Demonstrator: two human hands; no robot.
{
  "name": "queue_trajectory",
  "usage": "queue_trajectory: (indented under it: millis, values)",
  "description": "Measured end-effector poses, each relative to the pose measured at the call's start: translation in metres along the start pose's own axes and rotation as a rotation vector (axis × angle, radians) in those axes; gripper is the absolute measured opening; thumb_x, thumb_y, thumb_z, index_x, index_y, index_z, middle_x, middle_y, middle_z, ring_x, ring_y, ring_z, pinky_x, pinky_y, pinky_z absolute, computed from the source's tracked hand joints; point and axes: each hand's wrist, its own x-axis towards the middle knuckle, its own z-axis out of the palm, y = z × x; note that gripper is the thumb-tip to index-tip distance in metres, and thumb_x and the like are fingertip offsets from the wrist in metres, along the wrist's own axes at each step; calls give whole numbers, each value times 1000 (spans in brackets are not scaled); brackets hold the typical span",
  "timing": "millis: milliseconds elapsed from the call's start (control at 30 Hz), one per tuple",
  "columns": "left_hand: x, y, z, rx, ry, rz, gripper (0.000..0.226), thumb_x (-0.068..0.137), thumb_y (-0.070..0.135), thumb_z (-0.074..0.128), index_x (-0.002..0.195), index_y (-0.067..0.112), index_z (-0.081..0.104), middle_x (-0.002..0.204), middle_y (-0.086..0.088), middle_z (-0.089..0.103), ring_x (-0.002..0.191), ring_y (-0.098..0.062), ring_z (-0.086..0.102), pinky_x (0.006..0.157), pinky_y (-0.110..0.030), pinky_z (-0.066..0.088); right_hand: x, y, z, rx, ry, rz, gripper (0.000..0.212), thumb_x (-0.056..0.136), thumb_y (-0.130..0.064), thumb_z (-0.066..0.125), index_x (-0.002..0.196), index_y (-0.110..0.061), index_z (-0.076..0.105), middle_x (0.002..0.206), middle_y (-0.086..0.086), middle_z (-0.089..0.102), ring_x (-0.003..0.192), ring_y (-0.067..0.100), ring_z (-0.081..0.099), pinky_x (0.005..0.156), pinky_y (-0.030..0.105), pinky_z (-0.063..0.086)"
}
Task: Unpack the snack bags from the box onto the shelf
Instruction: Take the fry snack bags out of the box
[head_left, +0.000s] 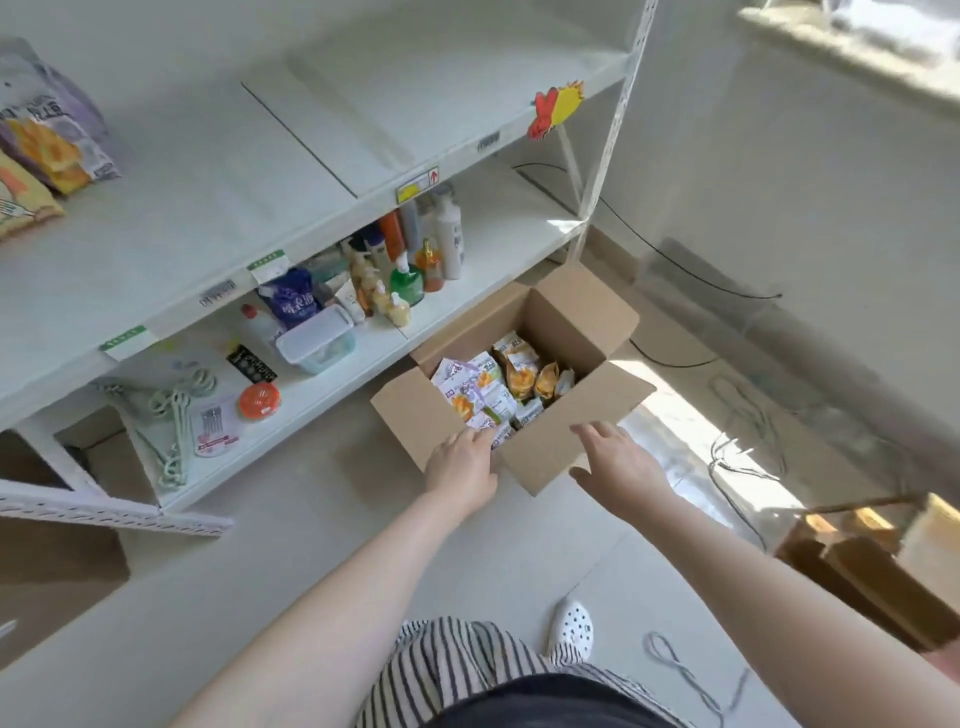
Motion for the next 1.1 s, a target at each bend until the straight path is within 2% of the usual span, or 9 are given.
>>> queue_trajectory:
  millis: [200, 333, 467, 633, 800, 1100]
  values:
    - [17, 48, 22, -53, -8, -59, 61, 89, 22, 54, 146, 23, 32, 144, -4, 42, 130, -26, 43, 105, -36, 36, 21, 65, -19, -47, -31, -8, 59, 97, -33, 55, 150, -20, 31, 148, 2, 40, 133, 23, 42, 85, 32, 46]
    - [34, 42, 19, -60, -12, -132, 57, 89, 22, 55, 143, 23, 37, 139, -4, 47, 126, -27, 46, 103, -35, 37, 55, 78, -28, -56, -66, -61, 60, 97, -33, 56, 150, -17, 32, 146, 6, 44, 130, 26, 45, 93, 36, 46]
    - [70, 31, 13, -53, -37, -211, 56, 88, 22, 54, 141, 19, 37, 138, -7, 48, 127, -29, 45, 102, -36, 38, 99, 84, -39, -62, -110, -95, 59, 98, -33, 55, 149, -16, 31, 144, 7, 44, 127, 27, 47, 89, 35, 46]
    - [128, 29, 1, -64, -64, -245, 52, 87, 20, 55, 137, 18, 41, 136, -6, 49, 124, -27, 47, 101, -36, 41, 157, 96, -59, -35, -119, -107, 54, 95, -33, 58, 142, -15, 40, 135, 7, 49, 120, 26, 50, 86, 36, 49]
    - [169, 30, -19, -121, -49, -305, 61, 84, 15, 54, 142, 20, 38, 138, -5, 49, 126, -26, 47, 101, -36, 42, 214, 99, -79, -2, -119, -153, 48, 93, -31, 60, 135, -13, 45, 128, 8, 52, 120, 28, 50, 86, 38, 49]
    - [233, -7, 3, -282, -41, -599, 52, 83, 13, 56, 133, 12, 44, 129, -9, 52, 116, -30, 51, 93, -37, 44, 359, 69, -56, -14, -296, -365, 58, 95, -34, 57, 146, -17, 36, 139, 7, 47, 130, 26, 43, 92, 38, 47]
